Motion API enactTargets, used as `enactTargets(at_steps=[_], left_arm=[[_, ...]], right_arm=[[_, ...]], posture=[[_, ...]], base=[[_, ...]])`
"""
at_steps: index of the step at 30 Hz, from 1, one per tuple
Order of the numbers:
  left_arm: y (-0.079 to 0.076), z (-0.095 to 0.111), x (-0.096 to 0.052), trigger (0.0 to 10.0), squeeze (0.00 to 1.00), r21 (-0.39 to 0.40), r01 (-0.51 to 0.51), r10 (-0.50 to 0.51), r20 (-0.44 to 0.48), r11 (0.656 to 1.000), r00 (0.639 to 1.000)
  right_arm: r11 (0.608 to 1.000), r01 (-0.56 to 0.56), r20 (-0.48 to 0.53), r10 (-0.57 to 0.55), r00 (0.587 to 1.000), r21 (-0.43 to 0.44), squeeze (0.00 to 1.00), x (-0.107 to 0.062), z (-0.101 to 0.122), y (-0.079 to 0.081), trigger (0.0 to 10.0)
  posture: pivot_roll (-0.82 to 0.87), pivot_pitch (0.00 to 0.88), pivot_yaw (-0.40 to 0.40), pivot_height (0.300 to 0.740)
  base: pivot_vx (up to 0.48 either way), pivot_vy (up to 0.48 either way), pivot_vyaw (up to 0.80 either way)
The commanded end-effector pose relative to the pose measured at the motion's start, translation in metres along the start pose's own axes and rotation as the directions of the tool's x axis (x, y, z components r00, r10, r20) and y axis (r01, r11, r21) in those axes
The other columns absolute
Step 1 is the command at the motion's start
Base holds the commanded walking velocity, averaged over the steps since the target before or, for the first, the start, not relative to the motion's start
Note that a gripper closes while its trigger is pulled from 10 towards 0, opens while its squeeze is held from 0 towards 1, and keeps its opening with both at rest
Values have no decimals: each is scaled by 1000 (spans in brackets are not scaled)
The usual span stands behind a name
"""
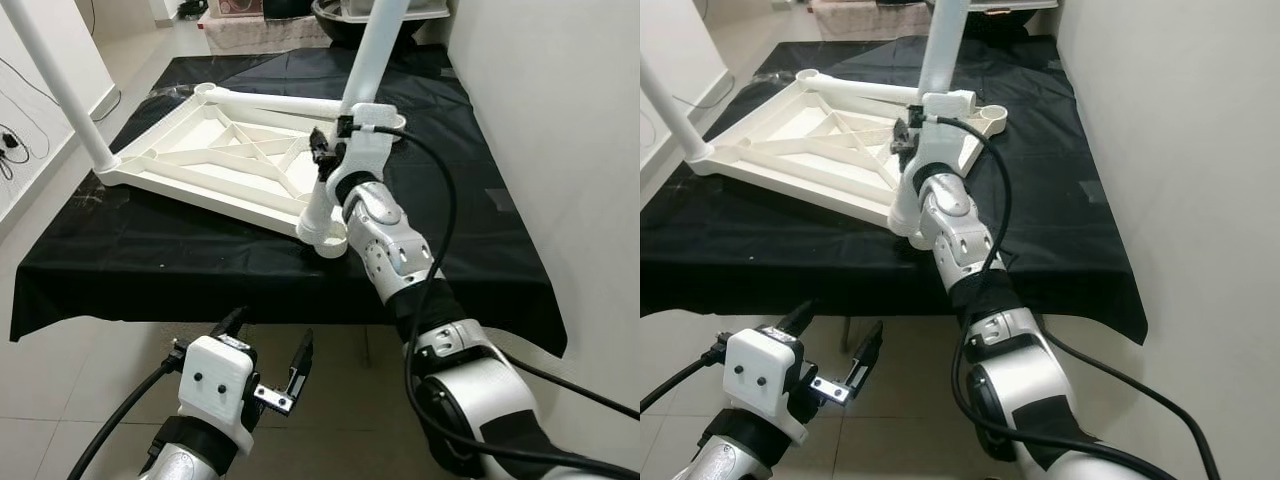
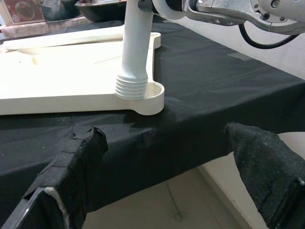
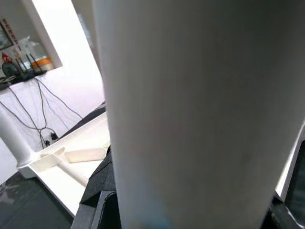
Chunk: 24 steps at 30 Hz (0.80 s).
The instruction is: Building children table
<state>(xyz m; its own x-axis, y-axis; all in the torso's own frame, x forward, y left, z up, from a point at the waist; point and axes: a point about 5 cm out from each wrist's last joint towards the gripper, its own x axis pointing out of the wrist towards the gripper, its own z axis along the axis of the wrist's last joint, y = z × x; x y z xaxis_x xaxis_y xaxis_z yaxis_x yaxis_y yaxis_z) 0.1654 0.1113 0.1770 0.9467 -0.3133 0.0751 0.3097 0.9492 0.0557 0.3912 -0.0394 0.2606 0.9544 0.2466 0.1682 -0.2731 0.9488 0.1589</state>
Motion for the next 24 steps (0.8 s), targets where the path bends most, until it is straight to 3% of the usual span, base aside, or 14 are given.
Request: enactTargets(at_steps=[1, 6, 12, 22, 24], left_arm=[[1, -5, -2, 10000, 0, 8, 2, -2, -26, 1000, 1000], [0, -5, -2, 10000, 0, 11, 1, -1, -25, 1000, 1000], [0, -5, -2, 10000, 0, 11, 1, -1, -25, 1000, 1000], [-1, -5, -2, 10000, 0, 11, 7, -7, -26, 1000, 1000], [-1, -5, -2, 10000, 0, 12, 10, -9, -26, 1000, 1000]], right_arm=[[999, 26, -234, -30, 972, -20, 0, -10, -53, -6, 10000], [992, 85, -257, -106, 961, -89, 0, -6, -52, -23, 10000], [991, 101, -231, -118, 966, -84, 0, -1, -39, -37, 10000], [995, 72, -243, -86, 966, -65, 0, -3, -40, -38, 10000], [997, 33, -264, -49, 963, -63, 0, -8, -48, -32, 10000]], posture=[[69, 178, 23, 740], [69, 178, 20, 740], [67, 175, 23, 740], [66, 172, 26, 740], [66, 169, 31, 740]], base=[[0, 0, 0], [0, 0, 0], [0, 0, 0], [0, 0, 0], [0, 0, 0]])
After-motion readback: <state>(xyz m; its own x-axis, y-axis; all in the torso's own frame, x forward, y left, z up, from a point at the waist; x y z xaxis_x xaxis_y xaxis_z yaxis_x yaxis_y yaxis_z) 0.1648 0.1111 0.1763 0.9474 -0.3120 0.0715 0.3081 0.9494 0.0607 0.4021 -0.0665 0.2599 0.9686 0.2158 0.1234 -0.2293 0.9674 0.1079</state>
